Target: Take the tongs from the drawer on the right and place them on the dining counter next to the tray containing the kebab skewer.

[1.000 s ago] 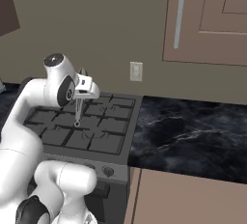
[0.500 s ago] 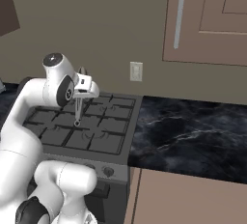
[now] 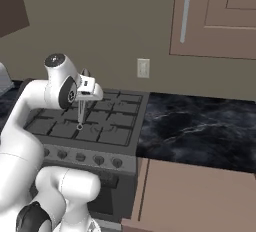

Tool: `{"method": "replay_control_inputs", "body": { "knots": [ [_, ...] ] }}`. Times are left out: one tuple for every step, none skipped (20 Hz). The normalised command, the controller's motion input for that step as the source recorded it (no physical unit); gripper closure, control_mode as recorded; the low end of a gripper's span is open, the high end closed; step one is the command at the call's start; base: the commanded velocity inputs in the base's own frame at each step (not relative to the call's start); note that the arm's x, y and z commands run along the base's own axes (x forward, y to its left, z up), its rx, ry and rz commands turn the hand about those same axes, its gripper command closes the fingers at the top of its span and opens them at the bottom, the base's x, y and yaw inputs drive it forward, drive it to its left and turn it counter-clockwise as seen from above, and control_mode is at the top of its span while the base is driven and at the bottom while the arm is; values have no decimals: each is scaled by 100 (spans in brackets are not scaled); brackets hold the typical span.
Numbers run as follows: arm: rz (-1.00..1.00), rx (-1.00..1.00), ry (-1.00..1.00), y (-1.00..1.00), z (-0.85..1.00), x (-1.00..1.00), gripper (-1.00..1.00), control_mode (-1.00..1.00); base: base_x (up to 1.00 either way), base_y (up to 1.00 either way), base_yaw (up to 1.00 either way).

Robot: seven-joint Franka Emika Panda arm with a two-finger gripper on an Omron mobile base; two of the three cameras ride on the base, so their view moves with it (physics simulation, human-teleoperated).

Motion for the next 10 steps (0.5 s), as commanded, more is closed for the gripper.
{"method": "replay_control_inputs", "body": {
  "knots": [
    [0, 0, 0, 0, 0, 0, 100, 100, -55, 5, 0],
    [0, 0, 0, 0, 0, 0, 100, 100, -51, 4, 0],
    [0, 0, 0, 0, 0, 0, 100, 100, -49, 4, 0],
    [0, 0, 0, 0, 0, 0, 100, 100, -44, 5, 0],
    [0, 0, 0, 0, 0, 0, 100, 100, -34, 4, 0],
    [0, 0, 0, 0, 0, 0, 100, 100, -33, 11, 0],
    [0, 0, 0, 0, 0, 0, 100, 100, -34, 13, 0],
    [0, 0, 0, 0, 0, 0, 100, 100, -36, 12, 0],
    [0, 0, 0, 0, 0, 0, 100, 100, -38, 14, 0],
    [0, 0, 0, 0, 0, 0, 100, 100, -37, 14, 0]
  ]
}}
